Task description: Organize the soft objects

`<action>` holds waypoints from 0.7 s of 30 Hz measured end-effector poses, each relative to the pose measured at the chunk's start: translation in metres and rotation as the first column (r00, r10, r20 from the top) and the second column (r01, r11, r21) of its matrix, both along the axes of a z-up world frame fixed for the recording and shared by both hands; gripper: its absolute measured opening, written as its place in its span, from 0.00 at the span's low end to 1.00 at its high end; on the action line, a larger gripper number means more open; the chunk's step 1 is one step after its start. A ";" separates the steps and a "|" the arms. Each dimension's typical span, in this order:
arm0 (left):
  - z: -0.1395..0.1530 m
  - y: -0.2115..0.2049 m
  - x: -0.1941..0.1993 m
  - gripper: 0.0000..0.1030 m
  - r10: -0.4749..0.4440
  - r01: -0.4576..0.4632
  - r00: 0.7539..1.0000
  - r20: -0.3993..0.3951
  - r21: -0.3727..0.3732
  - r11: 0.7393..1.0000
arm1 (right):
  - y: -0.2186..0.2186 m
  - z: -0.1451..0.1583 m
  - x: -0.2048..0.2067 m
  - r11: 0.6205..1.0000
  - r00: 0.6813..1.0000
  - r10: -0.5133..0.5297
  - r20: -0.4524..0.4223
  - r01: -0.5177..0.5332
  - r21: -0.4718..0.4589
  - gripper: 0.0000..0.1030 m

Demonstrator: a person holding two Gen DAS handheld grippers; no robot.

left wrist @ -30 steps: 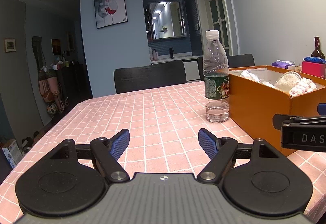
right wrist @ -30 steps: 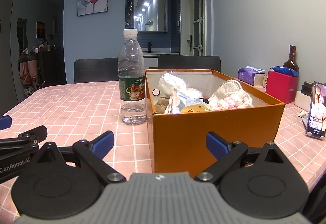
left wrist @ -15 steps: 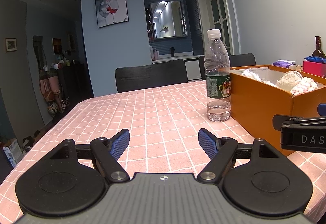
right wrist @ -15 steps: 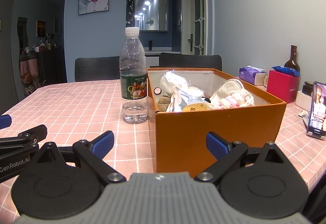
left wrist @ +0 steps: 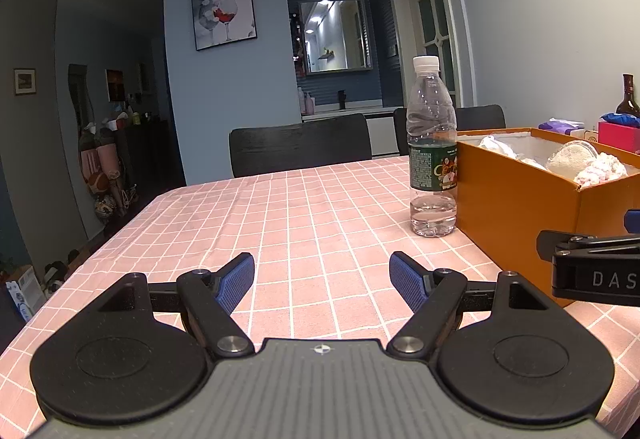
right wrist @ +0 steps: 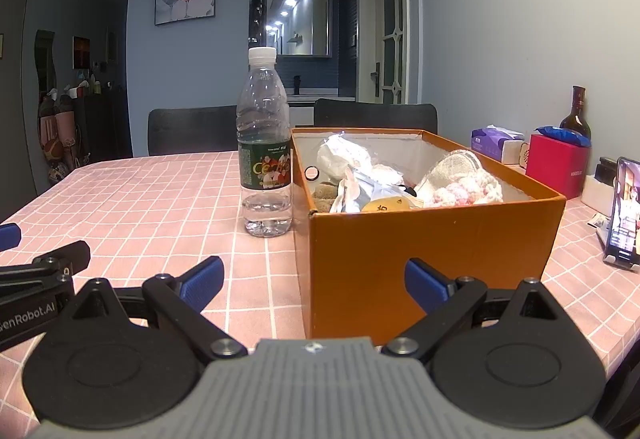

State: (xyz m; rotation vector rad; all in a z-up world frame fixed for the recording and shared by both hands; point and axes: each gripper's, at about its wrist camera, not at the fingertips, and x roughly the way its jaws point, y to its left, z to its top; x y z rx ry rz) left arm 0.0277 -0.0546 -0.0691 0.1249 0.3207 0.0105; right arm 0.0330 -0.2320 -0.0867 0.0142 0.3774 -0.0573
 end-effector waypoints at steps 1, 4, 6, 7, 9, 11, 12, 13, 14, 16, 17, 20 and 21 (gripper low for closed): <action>0.000 0.000 0.000 0.88 0.001 -0.001 1.000 0.001 -0.001 1.000 | 0.000 0.000 0.000 1.000 1.000 0.001 0.000 -0.001 0.000 0.92; 0.000 0.000 0.000 0.88 -0.001 0.001 1.000 0.000 -0.001 1.000 | 0.000 0.000 0.000 1.000 1.000 0.000 0.000 0.000 0.000 0.92; 0.000 -0.001 -0.001 0.88 -0.003 0.003 1.000 -0.002 -0.002 1.000 | 0.000 0.000 0.000 1.000 1.000 0.000 0.000 0.000 -0.001 0.92; 0.000 -0.001 -0.001 0.88 -0.003 0.003 1.000 -0.002 -0.001 1.000 | 0.000 0.000 0.000 1.000 1.000 0.000 0.000 0.000 -0.001 0.92; 0.000 -0.001 -0.001 0.88 -0.003 0.003 1.000 -0.001 -0.002 1.000 | 0.000 0.000 0.000 1.000 1.000 0.000 0.000 0.000 -0.001 0.92; 0.000 0.000 -0.001 0.88 -0.003 0.003 1.000 0.000 -0.003 1.000 | 0.000 0.000 0.000 1.000 1.000 0.001 -0.001 -0.001 -0.001 0.92; 0.000 -0.001 -0.001 0.88 -0.003 0.003 1.000 0.000 -0.003 1.000 | 0.000 0.000 0.000 1.000 1.000 0.000 0.000 0.000 -0.001 0.92; 0.000 -0.001 -0.001 0.88 -0.002 0.002 1.000 0.000 -0.003 1.000 | 0.000 0.000 0.000 1.000 1.000 0.000 0.000 0.000 -0.001 0.92; 0.000 -0.001 -0.001 0.88 -0.002 0.002 1.000 0.000 -0.003 1.000 | 0.000 0.000 0.000 1.000 1.000 0.001 -0.001 -0.001 -0.001 0.92; 0.000 -0.001 -0.001 0.88 -0.003 0.003 1.000 -0.001 -0.005 1.000 | 0.000 -0.001 0.000 1.000 1.000 0.001 -0.002 -0.001 -0.001 0.92; 0.001 -0.001 -0.001 0.88 -0.003 0.003 1.000 -0.001 -0.006 1.000 | 0.001 -0.001 0.000 1.000 1.000 0.001 -0.002 -0.001 -0.002 0.92; 0.001 -0.001 -0.001 0.88 -0.003 0.003 1.000 0.000 -0.005 1.000 | 0.001 -0.001 -0.001 1.000 1.000 0.001 -0.003 -0.001 -0.002 0.92; 0.000 -0.001 -0.001 0.88 -0.003 0.003 1.000 -0.001 -0.005 1.000 | 0.001 -0.001 -0.001 1.000 1.000 0.002 -0.003 -0.002 -0.002 0.92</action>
